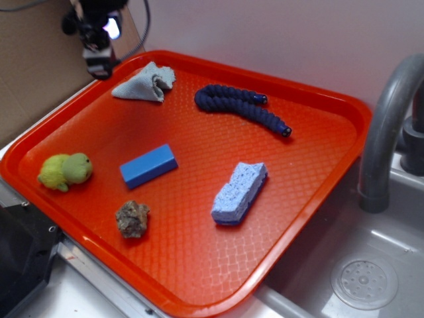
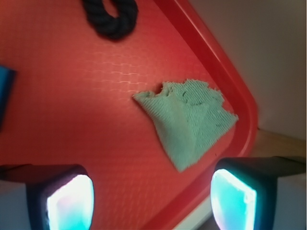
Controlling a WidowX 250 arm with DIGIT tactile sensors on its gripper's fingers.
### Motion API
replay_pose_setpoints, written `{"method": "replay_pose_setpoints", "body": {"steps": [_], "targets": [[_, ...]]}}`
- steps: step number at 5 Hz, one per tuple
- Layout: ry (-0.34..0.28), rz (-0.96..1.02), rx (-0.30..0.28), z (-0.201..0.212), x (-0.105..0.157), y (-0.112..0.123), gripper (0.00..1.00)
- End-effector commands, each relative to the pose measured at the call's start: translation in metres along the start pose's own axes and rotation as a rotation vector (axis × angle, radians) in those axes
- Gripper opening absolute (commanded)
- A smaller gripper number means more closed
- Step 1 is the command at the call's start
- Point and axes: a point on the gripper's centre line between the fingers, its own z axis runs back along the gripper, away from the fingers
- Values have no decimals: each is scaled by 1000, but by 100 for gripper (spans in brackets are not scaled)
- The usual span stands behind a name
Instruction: Grab the blue cloth.
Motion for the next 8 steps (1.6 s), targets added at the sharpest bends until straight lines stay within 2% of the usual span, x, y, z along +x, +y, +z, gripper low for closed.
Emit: {"method": "replay_pose_setpoints", "body": {"steps": [1, 2, 4, 5, 8], "targets": [[-2, -44, 9, -35, 21, 8, 100], [32, -63, -26, -54, 19, 10, 100], [26, 43, -29, -75, 11, 20, 100], [-60, 123, -27, -77, 7, 23, 0], [-112, 287, 34, -82, 11, 13, 0]]}}
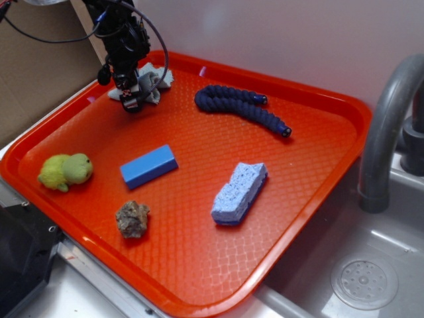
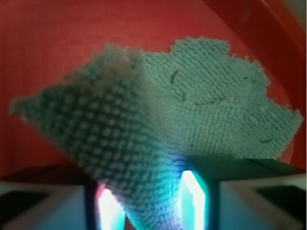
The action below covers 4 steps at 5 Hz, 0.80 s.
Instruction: Grab the blue cloth.
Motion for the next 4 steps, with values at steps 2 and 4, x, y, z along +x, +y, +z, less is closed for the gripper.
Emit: {"method": "replay_pose_setpoints", "body": {"steps": [2, 4], "targets": [[-47, 393, 9, 45, 22, -26, 0], [55, 580, -114, 134, 31, -69, 0]]}}
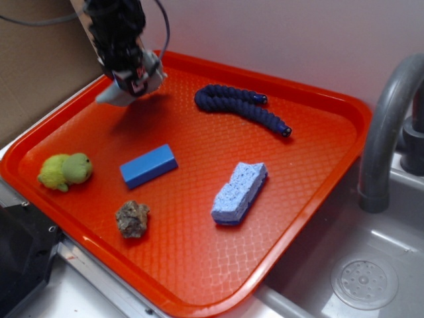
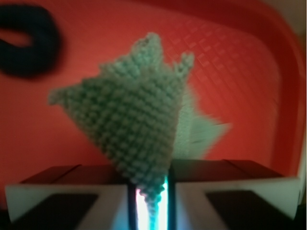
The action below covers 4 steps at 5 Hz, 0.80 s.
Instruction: Grab the blue cloth.
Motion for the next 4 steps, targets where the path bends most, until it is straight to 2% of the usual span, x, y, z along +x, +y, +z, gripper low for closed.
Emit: {"method": "replay_pose_setpoints", "body": {"steps": [1, 2, 3, 4], "targets": [[24, 54, -83, 88, -5, -42, 0], [-6, 16, -108, 119, -3, -56, 0], [-87, 29, -93, 146, -2, -61, 0], [-185, 160, -150, 144, 5, -46, 0]]}}
